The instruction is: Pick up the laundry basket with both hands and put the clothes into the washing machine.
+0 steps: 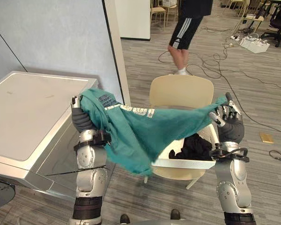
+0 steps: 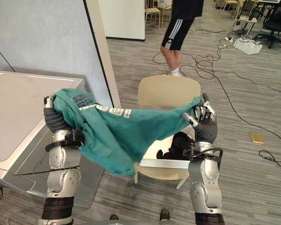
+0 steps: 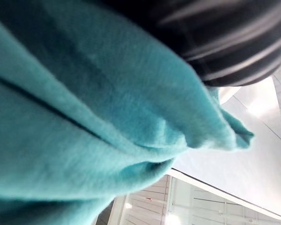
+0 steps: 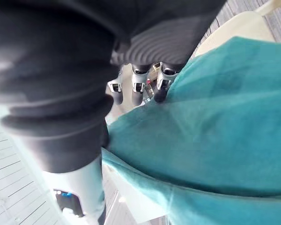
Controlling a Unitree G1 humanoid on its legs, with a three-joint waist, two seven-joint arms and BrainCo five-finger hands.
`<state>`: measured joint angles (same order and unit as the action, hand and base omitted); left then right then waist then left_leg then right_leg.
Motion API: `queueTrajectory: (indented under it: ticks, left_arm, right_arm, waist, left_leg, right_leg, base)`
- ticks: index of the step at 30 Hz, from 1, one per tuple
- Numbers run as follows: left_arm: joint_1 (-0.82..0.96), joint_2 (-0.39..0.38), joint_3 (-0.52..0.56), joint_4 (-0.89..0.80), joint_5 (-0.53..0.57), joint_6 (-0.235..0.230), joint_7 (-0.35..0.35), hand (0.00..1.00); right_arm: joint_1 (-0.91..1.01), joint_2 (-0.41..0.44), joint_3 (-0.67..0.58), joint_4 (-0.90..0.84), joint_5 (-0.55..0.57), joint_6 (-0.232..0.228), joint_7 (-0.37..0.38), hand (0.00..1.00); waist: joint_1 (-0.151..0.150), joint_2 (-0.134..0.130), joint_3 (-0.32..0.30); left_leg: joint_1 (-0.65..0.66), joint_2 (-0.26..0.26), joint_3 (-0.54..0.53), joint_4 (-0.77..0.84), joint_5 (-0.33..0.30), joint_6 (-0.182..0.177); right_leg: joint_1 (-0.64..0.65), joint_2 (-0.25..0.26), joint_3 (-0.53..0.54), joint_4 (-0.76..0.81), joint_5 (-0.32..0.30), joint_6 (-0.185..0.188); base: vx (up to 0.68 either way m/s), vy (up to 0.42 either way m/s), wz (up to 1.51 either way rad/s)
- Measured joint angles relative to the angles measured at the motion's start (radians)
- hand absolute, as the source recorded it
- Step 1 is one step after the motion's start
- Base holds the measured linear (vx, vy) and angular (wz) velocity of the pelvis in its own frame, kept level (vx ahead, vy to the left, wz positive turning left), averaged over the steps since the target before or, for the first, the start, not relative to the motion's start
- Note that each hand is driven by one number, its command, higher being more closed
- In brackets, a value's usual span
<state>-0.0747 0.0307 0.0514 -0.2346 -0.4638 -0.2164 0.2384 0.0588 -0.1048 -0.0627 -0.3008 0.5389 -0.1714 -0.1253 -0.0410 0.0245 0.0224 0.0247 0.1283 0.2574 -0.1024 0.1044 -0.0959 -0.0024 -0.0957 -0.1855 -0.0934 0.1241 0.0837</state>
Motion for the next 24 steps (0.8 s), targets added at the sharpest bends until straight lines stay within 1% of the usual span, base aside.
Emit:
queueTrajectory:
  ticks: [4, 8, 14, 18, 22, 24]
  left_arm:
    - [0.016, -0.004, 0.009, -0.001, -0.001, 0.000, 0.000, 1.00]
    - [0.017, -0.010, 0.055, -0.001, -0.001, 0.000, 0.001, 1.00]
    - [0.017, -0.010, 0.088, -0.001, 0.000, -0.001, 0.004, 1.00]
    - [0.017, -0.008, 0.141, -0.001, 0.000, -0.005, 0.017, 1.00]
    - [0.017, -0.008, 0.156, -0.002, 0.003, -0.011, 0.029, 1.00]
    - [0.017, -0.008, 0.159, -0.004, 0.003, -0.013, 0.032, 1.00]
  right_arm:
    - [0.000, 0.004, -0.003, 0.001, 0.001, -0.001, 0.005, 0.00]
    - [0.000, 0.022, -0.003, 0.007, 0.001, -0.001, 0.017, 0.00]
    - [0.016, 0.022, -0.009, 0.070, -0.003, 0.002, 0.018, 0.00]
    - [0.017, 0.023, -0.009, 0.118, -0.040, 0.006, 0.016, 0.00]
    - [0.017, 0.040, -0.010, 0.134, -0.053, 0.010, 0.012, 0.00]
    - [0.017, 0.043, -0.009, 0.140, -0.072, 0.021, 0.011, 0.00]
  waist:
    - [0.001, 0.000, 0.000]
    - [0.002, 0.000, 0.000]
    - [0.001, 0.001, -0.001]
    - [0.002, 0.001, 0.000]
    - [0.002, 0.002, 0.000]
    - [0.003, 0.003, 0.000]
  left_leg:
    - [0.007, 0.002, -0.011, 0.000, -0.002, -0.002]
    - [0.011, 0.008, -0.022, 0.000, 0.000, -0.001]
    - [0.029, 0.008, -0.060, 0.000, 0.001, 0.001]
    - [0.040, 0.008, -0.073, 0.000, 0.001, 0.001]
    - [0.042, 0.009, -0.085, 0.000, 0.001, 0.001]
    - [0.042, 0.010, -0.088, 0.002, 0.000, 0.000]
  right_leg:
    - [0.014, 0.002, -0.005, 0.001, -0.004, -0.003]
    - [0.022, 0.006, -0.012, 0.005, -0.009, -0.005]
    - [0.055, 0.005, -0.050, 0.024, -0.035, -0.005]
    - [0.075, 0.005, -0.062, 0.024, -0.041, -0.005]
    - [0.084, 0.006, -0.073, 0.025, -0.046, -0.008]
    - [0.085, 0.007, -0.077, 0.031, -0.049, -0.008]
  base:
    - [0.00, -0.007, 0.08]
    - [0.01, -0.013, 0.07]
    - [0.01, -0.009, 0.19]
    - [0.00, -0.008, 0.10]
    - [0.00, -0.007, 0.09]
    - [-0.01, -0.007, 0.06]
